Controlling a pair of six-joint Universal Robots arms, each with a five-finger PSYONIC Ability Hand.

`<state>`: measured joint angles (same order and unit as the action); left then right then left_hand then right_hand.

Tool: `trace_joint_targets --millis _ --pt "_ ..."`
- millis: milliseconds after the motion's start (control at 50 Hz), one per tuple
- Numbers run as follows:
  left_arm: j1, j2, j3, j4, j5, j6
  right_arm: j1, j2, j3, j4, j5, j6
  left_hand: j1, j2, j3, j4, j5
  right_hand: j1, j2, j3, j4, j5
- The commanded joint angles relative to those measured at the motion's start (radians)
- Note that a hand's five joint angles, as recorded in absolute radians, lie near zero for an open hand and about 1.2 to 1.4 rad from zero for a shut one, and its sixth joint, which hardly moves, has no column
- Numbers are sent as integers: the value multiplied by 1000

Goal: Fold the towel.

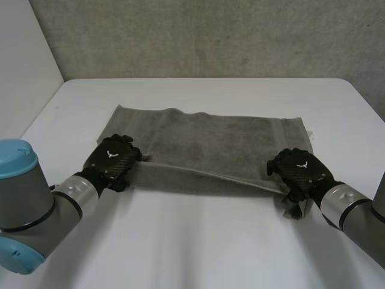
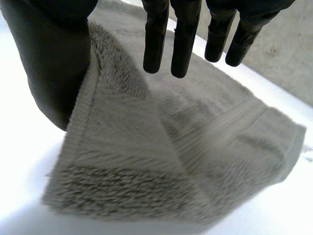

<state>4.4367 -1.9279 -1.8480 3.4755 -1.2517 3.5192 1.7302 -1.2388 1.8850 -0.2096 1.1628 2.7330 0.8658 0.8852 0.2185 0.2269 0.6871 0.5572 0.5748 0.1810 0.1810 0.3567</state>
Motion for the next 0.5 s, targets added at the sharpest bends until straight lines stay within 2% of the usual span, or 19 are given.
trace_joint_targets --millis 20,100,140,160,200,240,320,400,500 --pt "21 38 -20 -21 -21 9 -29 -36 31 18 -31 22 -9 -29 -44 -52 -5 -14 -32 -7 -6 12" --pt "39 76 -30 -39 -40 3 -44 -57 48 18 -38 22 -3 -23 -44 -52 1 33 15 -7 -6 59" --pt "44 118 -46 -73 -43 0 -58 -74 65 16 -43 21 -1 -20 -44 -52 4 293 275 -7 -6 319" --pt "44 118 -46 -73 -43 0 -58 -74 65 16 -43 21 -1 -20 -44 -52 4 294 276 -7 -6 320" --pt "44 139 -56 -96 -43 -2 -80 -88 77 12 -46 16 -1 -20 -44 -52 4 694 677 -7 -6 720" --pt "33 171 -76 -136 -41 -16 -87 -91 78 12 -49 4 8 -11 -44 -52 12 766 748 -7 -6 792" --pt "20 187 -91 -159 -44 -45 -104 -105 80 15 -52 -53 17 -2 -44 -52 21 746 729 -7 -6 772" --pt "0 185 -99 -176 -48 -117 -135 -151 82 16 -31 -154 17 -2 -44 -52 21 454 436 -7 -6 480" --pt "6 181 -96 -174 -46 -155 -136 -188 98 13 -26 -194 14 -5 -44 -52 18 271 254 -7 -6 297"
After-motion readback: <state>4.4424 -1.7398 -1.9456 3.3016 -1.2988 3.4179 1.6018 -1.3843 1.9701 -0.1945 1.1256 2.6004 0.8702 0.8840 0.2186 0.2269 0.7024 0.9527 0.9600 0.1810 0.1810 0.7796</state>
